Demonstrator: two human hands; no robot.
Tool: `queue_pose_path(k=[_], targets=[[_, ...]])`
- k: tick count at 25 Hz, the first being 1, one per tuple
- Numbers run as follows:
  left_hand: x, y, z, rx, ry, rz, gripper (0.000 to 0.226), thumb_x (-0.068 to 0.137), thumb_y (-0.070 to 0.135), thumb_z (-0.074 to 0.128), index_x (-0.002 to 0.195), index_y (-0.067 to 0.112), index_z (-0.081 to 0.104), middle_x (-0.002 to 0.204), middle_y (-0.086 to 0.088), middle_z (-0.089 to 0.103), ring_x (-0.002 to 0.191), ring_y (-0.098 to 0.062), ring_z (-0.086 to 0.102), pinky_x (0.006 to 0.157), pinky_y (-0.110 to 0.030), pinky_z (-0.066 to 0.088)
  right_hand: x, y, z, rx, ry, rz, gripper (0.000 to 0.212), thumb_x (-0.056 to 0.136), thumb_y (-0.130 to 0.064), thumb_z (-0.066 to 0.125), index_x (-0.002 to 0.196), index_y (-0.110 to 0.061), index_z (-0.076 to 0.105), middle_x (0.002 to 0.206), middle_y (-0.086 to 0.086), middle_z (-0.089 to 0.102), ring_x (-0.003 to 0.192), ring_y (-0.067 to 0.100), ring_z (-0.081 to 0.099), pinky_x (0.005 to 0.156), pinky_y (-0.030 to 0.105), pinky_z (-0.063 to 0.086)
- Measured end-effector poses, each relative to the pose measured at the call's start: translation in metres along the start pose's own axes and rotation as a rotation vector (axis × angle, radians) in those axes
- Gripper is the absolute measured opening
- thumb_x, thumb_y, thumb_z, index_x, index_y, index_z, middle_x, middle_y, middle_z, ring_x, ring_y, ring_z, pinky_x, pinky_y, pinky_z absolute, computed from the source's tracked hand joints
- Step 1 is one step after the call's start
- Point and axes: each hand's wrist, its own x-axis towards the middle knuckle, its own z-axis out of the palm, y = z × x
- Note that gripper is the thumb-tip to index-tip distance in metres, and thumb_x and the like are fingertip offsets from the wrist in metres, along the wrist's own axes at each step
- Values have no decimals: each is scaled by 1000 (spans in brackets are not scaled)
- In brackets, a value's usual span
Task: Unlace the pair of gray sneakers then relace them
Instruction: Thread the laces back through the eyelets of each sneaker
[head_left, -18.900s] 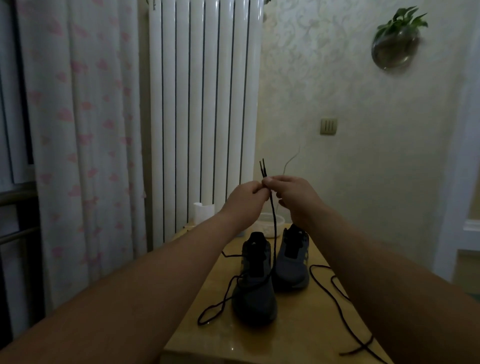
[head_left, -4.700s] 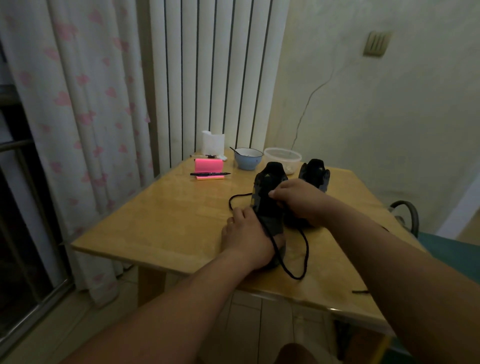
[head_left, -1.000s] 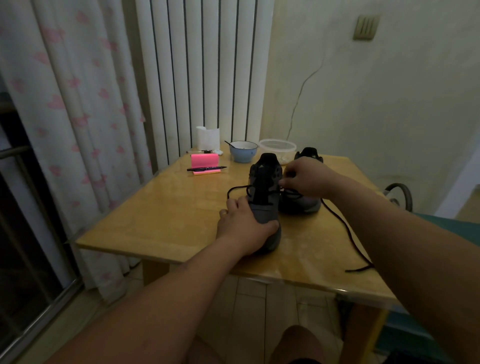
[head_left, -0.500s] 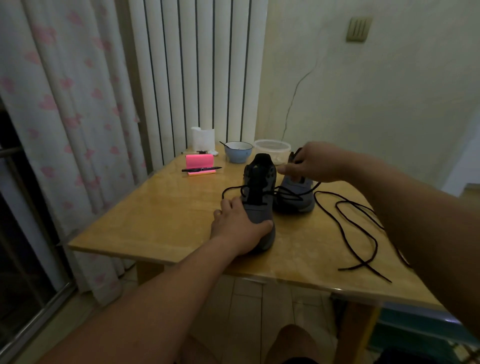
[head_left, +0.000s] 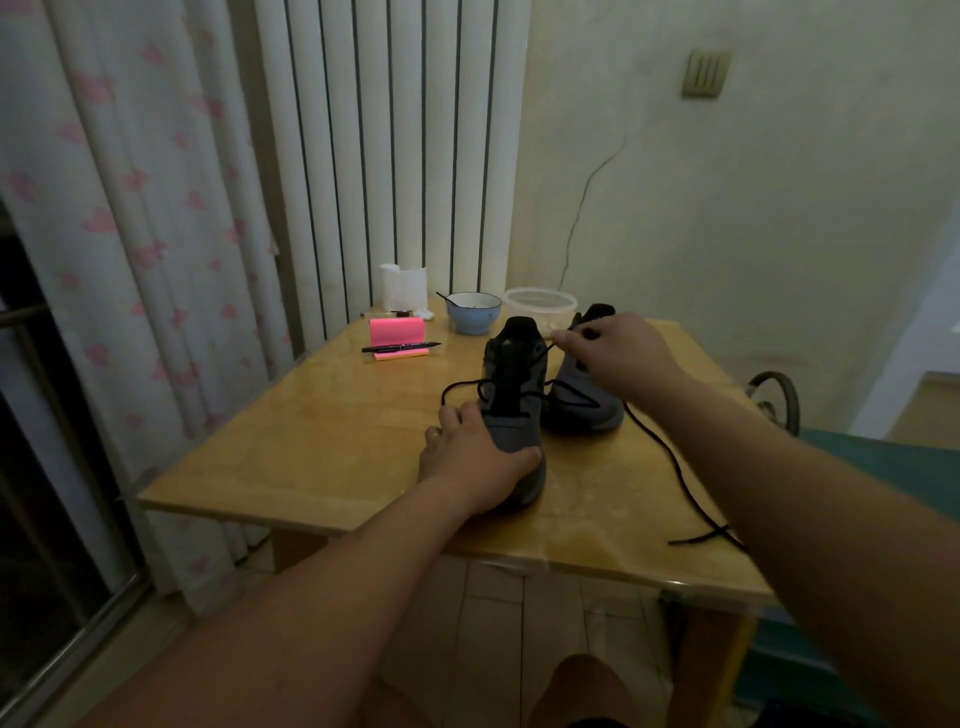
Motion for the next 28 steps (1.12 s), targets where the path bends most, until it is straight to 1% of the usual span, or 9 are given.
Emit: queue_pose_path(k=[3,6,11,14,17,19,21,25,28], targets=[[-3,1,-1,-1,6,-5,100,81,74,67,154,20,27,151,-6,29,141,-38,32,115,-54,38,-5,-2,44,853,107,408,20,92,-31,78,89,-11,77,75,6,67,69,20,57,61,35,45],[-3,2,-3,10,-5,-7,98,82,73,66,154,19,27,152,-7,29,141,-38,32,116,-53,37,6,-4,43,1034,155,555,13,94,-23,75,101,-12,73,80,3,64,66,16,53,56,31,39],[-2,2,-3,-1,10,-2,100,83,72,67,157,20,25,154,-8,28,142,-39,31,116,-51,37,19,2,12,1057,282,550,20,94,-22,75,108,-9,69,74,1,60,55,10,48,48,26,34],[-3,0,-1,14,-8,20,101,82,77,63,157,20,26,153,-8,29,141,-38,32,116,-53,38,15,3,15,989,241,487,15,97,-23,72,104,-11,69,75,2,59,58,12,48,51,28,35],[10,-7,-12,-91,49,30,90,87,84,48,150,21,41,146,-7,42,132,-32,45,110,-55,43,14,-5,16,787,123,299,12,96,-26,73,91,-15,72,76,4,61,66,18,51,56,30,38],[28,-4,-29,-197,183,129,69,95,66,56,146,22,49,141,-4,49,128,-26,50,107,-52,48,17,-20,13,645,-18,153,12,96,-28,72,94,-16,74,74,1,62,63,15,51,53,26,39],[42,12,-50,-274,162,285,59,97,42,68,149,23,48,139,0,52,124,-22,55,103,-46,53,20,-40,12,521,-176,16,14,97,-28,70,100,-15,75,72,-3,64,56,6,55,48,18,41],[63,36,-77,-524,-29,347,33,103,22,62,136,16,59,109,-4,71,93,-14,69,87,-36,60,31,-60,13,403,-275,-77,27,100,-32,68,104,-6,74,68,-4,62,47,-1,54,45,15,41],[70,20,-78,-711,-90,254,19,108,21,54,115,9,67,81,-3,61,65,-11,55,62,-29,47,38,-45,8,506,-322,-26,30,102,-34,63,114,-7,72,75,0,59,57,7,52,53,23,41]])
